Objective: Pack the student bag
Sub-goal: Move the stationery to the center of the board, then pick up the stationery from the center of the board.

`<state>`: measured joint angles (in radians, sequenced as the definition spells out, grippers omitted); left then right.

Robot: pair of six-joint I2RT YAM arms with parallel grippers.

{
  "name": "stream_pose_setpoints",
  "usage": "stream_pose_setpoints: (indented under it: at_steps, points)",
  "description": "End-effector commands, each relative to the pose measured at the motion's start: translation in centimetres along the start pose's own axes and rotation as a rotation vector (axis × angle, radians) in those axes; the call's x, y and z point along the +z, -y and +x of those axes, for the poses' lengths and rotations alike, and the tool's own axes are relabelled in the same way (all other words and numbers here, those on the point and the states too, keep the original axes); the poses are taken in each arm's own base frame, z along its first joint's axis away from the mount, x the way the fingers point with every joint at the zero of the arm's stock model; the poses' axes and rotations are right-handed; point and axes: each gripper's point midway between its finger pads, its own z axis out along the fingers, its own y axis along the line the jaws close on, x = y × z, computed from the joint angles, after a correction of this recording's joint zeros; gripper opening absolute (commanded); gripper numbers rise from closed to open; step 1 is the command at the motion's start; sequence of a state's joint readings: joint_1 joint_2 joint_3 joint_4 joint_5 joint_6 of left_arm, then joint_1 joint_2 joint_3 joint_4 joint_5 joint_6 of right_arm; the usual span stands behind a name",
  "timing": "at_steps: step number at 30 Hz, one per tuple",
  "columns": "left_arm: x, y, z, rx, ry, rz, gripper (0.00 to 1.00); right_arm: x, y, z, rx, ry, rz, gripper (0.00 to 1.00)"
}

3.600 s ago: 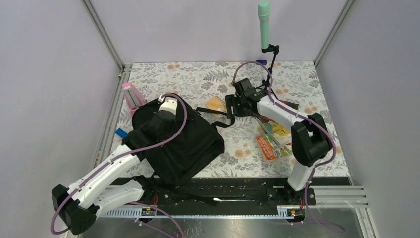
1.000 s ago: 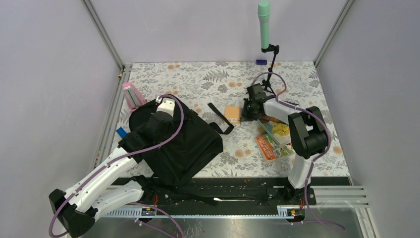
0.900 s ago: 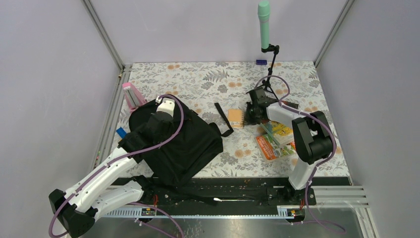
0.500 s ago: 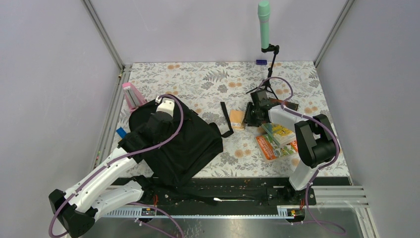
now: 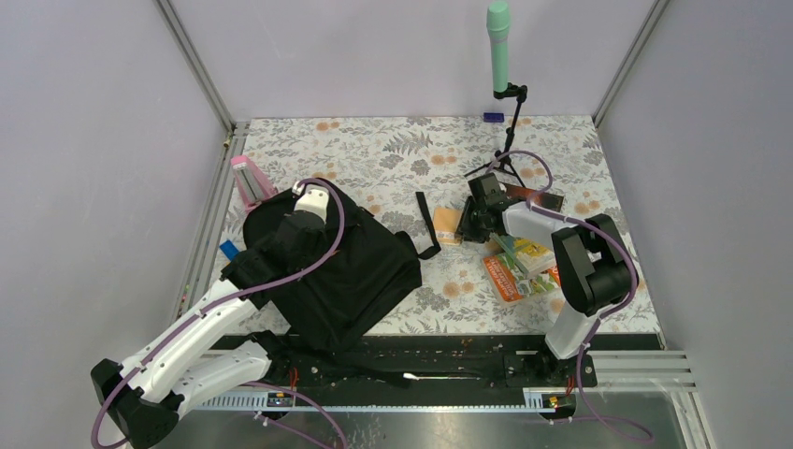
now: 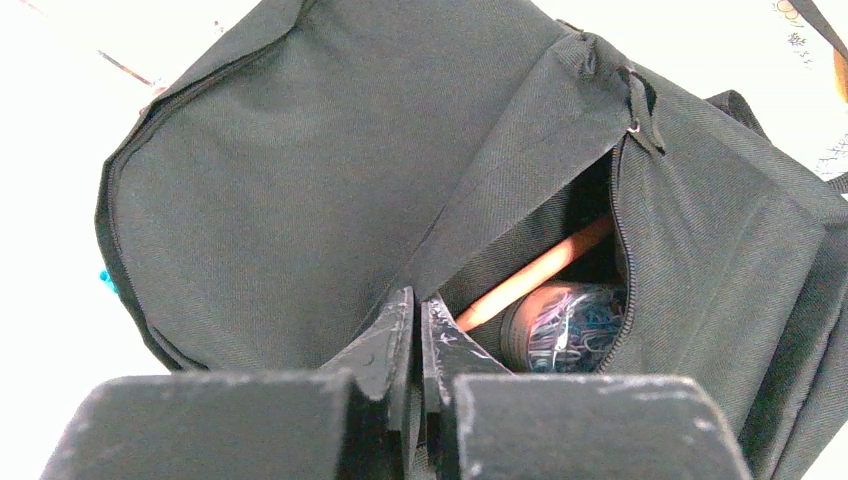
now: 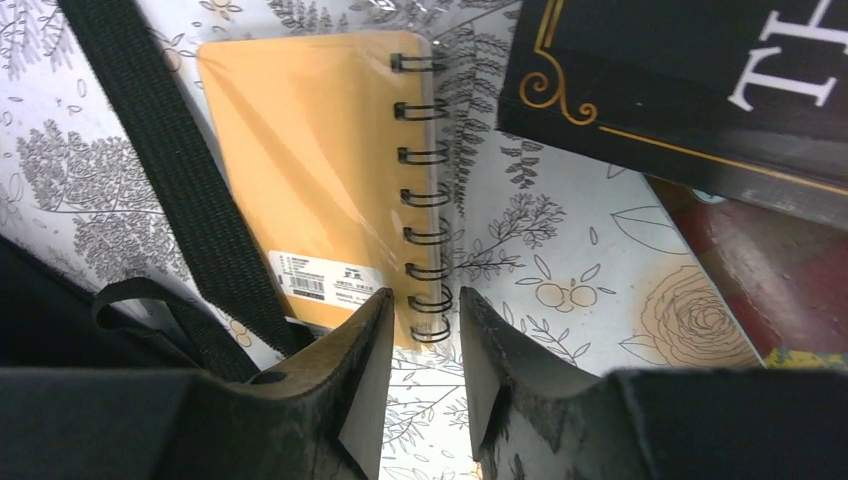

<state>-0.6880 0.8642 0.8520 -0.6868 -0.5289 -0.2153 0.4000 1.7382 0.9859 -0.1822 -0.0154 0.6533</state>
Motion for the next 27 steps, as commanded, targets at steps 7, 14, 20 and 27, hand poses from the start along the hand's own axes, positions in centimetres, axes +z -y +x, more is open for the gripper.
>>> stream_pose_setpoints:
  at_steps: [7, 14, 20, 27]
  points:
    - [-1.2, 0.2, -4.2, -0.099, 0.133, 0.034, 0.0, 1.0, 2.0, 1.0, 0.037, 0.008, 0.092, 0.31]
    - [-1.1, 0.4, -4.1, -0.095, 0.126, 0.035, 0.0, 0.5, 1.5, 0.3, 0.02, 0.044, 0.061, 0.16]
    - [-1.1, 0.6, -4.2, -0.099, 0.126, 0.047, 0.0, -1.8, 0.7, -1.4, -0.001, 0.124, 0.029, 0.08]
    - [-1.1, 2.1, -4.4, -0.134, 0.125, 0.122, 0.0, -6.3, 0.3, -3.7, -0.049, 0.242, 0.008, 0.0]
